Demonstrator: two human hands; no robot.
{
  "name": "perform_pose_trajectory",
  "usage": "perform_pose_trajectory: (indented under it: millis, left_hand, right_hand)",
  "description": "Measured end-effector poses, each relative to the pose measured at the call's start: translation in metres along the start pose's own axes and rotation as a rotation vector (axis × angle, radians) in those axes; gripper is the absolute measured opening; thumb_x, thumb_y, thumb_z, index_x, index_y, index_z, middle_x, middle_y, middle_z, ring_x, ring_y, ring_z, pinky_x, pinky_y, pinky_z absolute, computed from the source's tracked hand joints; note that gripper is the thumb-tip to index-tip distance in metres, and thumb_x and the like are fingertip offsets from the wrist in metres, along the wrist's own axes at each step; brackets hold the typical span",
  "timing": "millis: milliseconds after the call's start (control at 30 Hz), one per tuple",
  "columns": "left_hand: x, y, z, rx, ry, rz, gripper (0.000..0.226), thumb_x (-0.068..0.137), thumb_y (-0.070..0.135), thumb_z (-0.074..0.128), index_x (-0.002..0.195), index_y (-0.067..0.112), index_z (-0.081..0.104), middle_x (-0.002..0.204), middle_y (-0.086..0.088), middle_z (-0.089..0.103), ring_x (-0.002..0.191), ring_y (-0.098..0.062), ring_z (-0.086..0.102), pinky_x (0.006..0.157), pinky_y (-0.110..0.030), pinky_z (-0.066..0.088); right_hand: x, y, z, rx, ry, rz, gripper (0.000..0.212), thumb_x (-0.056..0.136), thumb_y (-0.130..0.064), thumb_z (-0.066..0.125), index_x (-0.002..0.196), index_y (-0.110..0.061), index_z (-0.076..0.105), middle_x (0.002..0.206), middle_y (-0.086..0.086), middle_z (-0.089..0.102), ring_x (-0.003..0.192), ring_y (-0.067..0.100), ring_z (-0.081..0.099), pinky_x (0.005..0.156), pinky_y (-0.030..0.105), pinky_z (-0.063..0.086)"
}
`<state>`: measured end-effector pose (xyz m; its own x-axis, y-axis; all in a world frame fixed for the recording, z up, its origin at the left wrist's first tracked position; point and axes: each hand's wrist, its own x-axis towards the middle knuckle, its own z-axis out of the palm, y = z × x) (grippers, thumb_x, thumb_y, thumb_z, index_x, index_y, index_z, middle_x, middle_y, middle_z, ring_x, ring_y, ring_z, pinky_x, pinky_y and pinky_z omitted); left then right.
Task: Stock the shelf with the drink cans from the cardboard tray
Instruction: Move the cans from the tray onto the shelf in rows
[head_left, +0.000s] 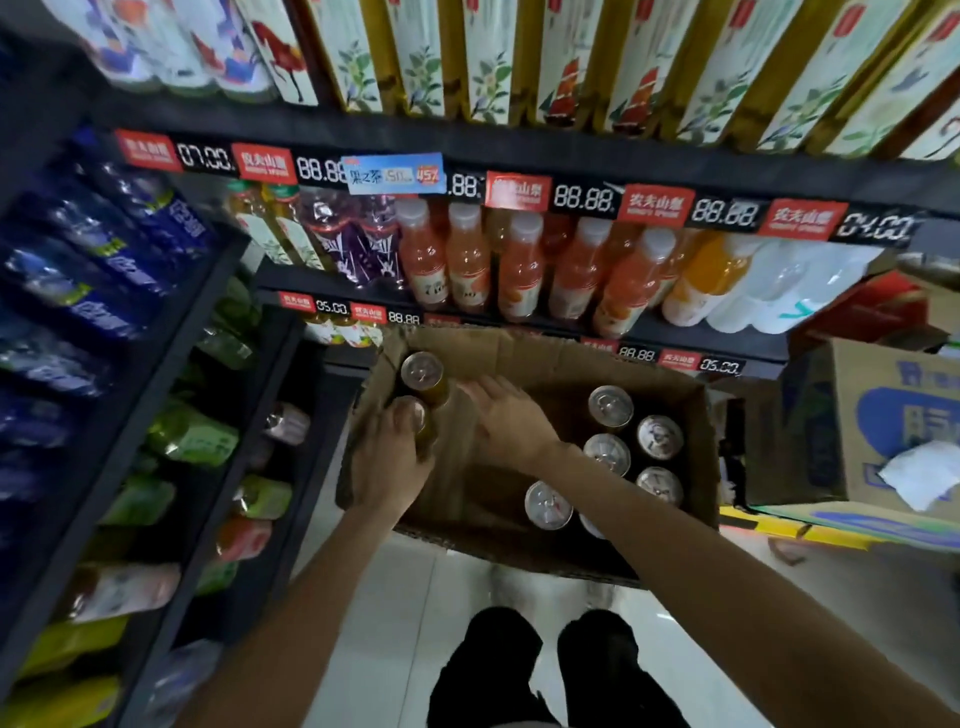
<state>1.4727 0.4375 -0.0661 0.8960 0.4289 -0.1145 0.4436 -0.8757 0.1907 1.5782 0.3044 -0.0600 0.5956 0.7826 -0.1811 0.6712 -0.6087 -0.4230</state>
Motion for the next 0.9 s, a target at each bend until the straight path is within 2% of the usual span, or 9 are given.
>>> perform_pose_trajectory:
  millis: [133,200,333,467,567,667,767,833,900]
  left_hand:
    - [0.016,-0.006,0.019,0.118,-0.042,0.03,0.069,0.084,0.037,0.062,0.137,0.003,0.037,0.142,-0.019,0.041,0.129,-0.031,0.039,0.097,-0.038,0.043]
    - [0.023,-0.009,0.026,0.166,-0.105,0.034,0.072,0.087,0.039,0.057,0.141,0.002,0.026,0.144,-0.017,0.036,0.129,-0.029,0.035,0.099,-0.035,0.041]
    - [0.032,-0.013,0.035,0.296,-0.045,0.052,0.062,0.086,0.035,0.059,0.135,0.006,0.035,0.129,-0.008,0.049,0.115,-0.022,0.045,0.091,-0.027,0.043]
    - [0.038,-0.015,0.039,0.276,-0.01,0.026,0.056,0.081,0.032,0.066,0.129,0.011,0.045,0.12,-0.007,0.054,0.109,-0.022,0.05,0.079,-0.027,0.049]
    - [0.037,-0.015,0.037,0.24,-0.038,0.063,0.061,0.08,0.032,0.068,0.131,0.012,0.043,0.124,-0.01,0.049,0.111,-0.025,0.047,0.08,-0.029,0.049]
    - [0.032,-0.014,0.027,0.075,-0.068,0.088,0.068,0.078,0.041,0.069,0.134,0.017,0.038,0.128,-0.008,0.042,0.114,-0.025,0.047,0.083,-0.032,0.049]
    - [0.028,-0.01,0.009,-0.297,-0.031,0.028,0.069,0.072,0.04,0.076,0.13,0.025,0.043,0.127,-0.002,0.041,0.114,-0.021,0.049,0.085,-0.032,0.05]
    - [0.027,-0.003,-0.008,-0.59,0.041,-0.044,0.067,0.067,0.033,0.081,0.125,0.023,0.05,0.122,-0.003,0.048,0.11,-0.017,0.049,0.084,-0.028,0.046]
    - [0.028,0.005,-0.028,-0.875,0.02,-0.146,0.064,0.065,0.031,0.083,0.121,0.02,0.055,0.121,-0.002,0.052,0.107,-0.013,0.05,0.081,-0.022,0.043]
  right_hand:
    - [0.054,-0.011,0.01,-0.236,-0.087,-0.085,0.072,0.088,-0.003,0.051,0.148,-0.014,0.015,0.156,0.006,0.017,0.14,0.027,0.022,0.111,0.04,0.029]
    - [0.075,-0.012,0.014,-0.294,-0.127,-0.097,0.075,0.088,0.0,0.051,0.15,-0.014,0.01,0.159,0.003,0.006,0.142,0.028,0.02,0.106,0.039,0.034]
    - [0.096,-0.01,0.029,-0.332,-0.126,-0.105,0.078,0.085,0.0,0.057,0.149,-0.019,0.014,0.151,0.004,0.02,0.13,0.032,0.038,0.083,0.037,0.053]
    - [0.087,-0.007,0.021,-0.382,-0.071,-0.076,0.057,0.091,-0.004,0.047,0.144,-0.014,0.026,0.146,0.012,0.025,0.112,0.031,0.053,0.073,0.036,0.053]
    - [0.061,0.004,0.018,-0.365,-0.007,-0.027,0.066,0.082,-0.015,0.066,0.14,-0.019,0.035,0.136,0.011,0.037,0.107,0.03,0.056,0.071,0.036,0.052]
    - [0.027,0.011,0.013,-0.287,0.168,0.138,0.067,0.053,-0.035,0.086,0.115,-0.024,0.063,0.108,0.01,0.058,0.092,0.031,0.059,0.071,0.039,0.053]
    - [-0.008,0.015,-0.005,0.083,0.326,0.286,0.066,0.058,-0.037,0.083,0.116,-0.019,0.059,0.112,0.014,0.054,0.095,0.036,0.056,0.075,0.044,0.052]
    - [-0.026,0.019,-0.023,0.372,0.335,0.365,0.068,0.06,-0.032,0.085,0.119,-0.016,0.055,0.117,0.009,0.054,0.101,0.028,0.057,0.078,0.038,0.052]
    - [-0.042,0.024,-0.043,0.688,0.361,0.373,0.065,0.06,-0.028,0.087,0.117,-0.019,0.055,0.112,0.002,0.062,0.102,0.019,0.06,0.081,0.028,0.05]
